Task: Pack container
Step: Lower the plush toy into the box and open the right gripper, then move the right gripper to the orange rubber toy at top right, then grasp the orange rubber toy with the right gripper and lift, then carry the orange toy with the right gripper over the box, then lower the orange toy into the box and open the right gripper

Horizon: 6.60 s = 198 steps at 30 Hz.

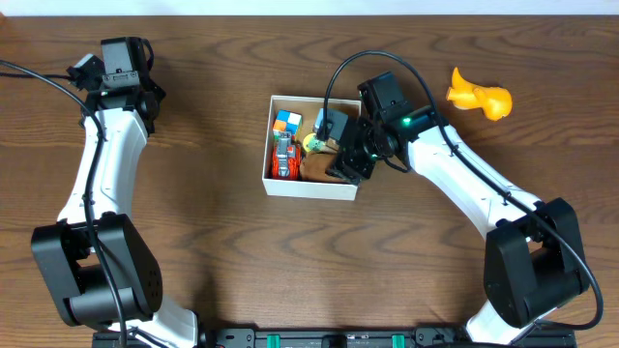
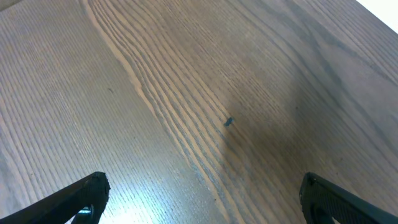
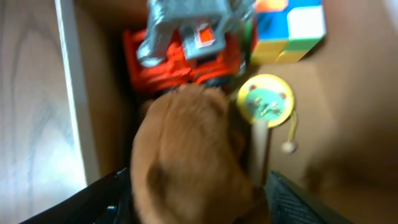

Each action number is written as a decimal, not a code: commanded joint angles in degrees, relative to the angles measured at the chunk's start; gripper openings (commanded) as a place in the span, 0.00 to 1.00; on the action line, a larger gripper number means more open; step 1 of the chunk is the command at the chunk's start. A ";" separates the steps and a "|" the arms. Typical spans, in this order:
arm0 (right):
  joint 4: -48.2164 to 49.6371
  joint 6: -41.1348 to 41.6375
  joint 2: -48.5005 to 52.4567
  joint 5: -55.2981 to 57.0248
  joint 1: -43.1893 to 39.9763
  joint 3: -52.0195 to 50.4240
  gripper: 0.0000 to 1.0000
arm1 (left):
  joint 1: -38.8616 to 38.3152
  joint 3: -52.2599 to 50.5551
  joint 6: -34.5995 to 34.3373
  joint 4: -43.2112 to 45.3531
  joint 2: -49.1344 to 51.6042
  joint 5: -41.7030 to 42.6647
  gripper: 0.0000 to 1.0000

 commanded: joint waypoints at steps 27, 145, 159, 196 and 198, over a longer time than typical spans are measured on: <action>11.96 51.63 -7.21 58.82 -19.34 10.51 0.95 | 0.13 1.31 0.72 -0.31 -1.42 -1.16 0.98; -6.86 -21.38 14.88 -14.60 -8.68 27.15 0.01 | 0.13 1.31 0.72 -0.33 -1.42 -1.16 0.98; -10.05 -27.93 15.13 -14.53 -8.46 27.08 0.01 | 0.13 1.31 0.74 -0.33 -1.42 -1.16 0.98; -5.27 -35.47 15.26 -11.17 -3.15 27.04 0.01 | 0.13 1.31 0.72 -0.33 -1.42 -1.16 0.98; -5.46 -35.50 15.37 -11.13 -3.17 26.86 0.01 | 0.13 1.31 0.74 -0.31 -1.42 -1.16 0.98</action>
